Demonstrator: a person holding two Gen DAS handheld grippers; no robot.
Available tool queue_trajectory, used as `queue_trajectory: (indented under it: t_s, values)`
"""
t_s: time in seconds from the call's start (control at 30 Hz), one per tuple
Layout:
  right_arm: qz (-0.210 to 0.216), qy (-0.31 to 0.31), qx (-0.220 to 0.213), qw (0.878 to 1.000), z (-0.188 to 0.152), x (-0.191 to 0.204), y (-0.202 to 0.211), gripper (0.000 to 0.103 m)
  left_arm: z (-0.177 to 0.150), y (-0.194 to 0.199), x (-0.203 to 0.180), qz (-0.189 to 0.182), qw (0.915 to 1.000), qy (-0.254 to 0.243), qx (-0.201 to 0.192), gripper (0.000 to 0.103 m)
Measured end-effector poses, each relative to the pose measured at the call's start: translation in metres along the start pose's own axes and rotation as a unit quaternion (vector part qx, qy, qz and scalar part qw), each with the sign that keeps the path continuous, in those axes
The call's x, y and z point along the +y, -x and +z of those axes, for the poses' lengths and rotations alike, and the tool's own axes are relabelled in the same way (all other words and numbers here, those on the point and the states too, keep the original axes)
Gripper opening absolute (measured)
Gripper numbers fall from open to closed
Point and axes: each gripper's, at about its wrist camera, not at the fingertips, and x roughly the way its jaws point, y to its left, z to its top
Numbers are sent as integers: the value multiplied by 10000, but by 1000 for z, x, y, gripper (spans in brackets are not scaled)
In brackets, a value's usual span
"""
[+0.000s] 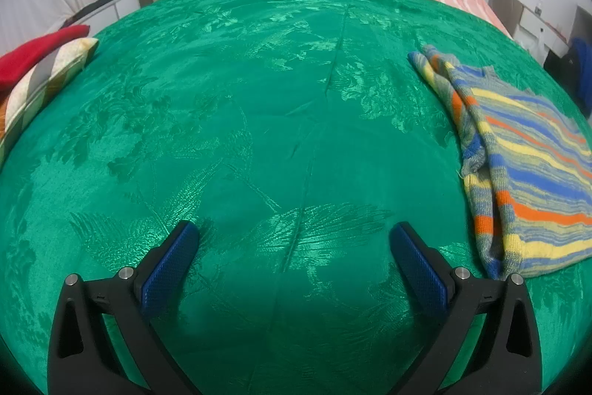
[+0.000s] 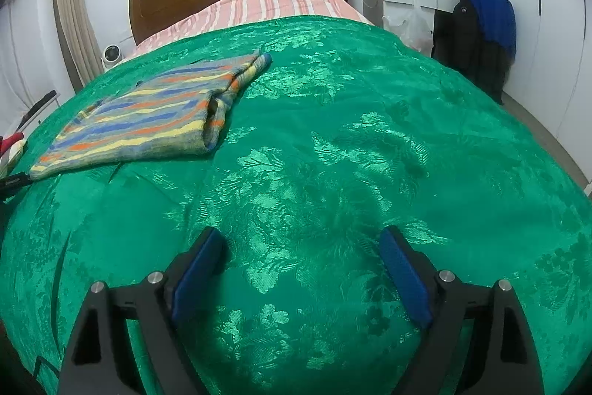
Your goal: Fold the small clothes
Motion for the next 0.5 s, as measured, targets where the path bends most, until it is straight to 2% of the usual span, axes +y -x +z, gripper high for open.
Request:
queue_trajectory:
  t_s: [0.5]
  values:
    - [40,-26,-37,10000,-1,-1,0,87,0,0,0,1,10000,-3,0,103]
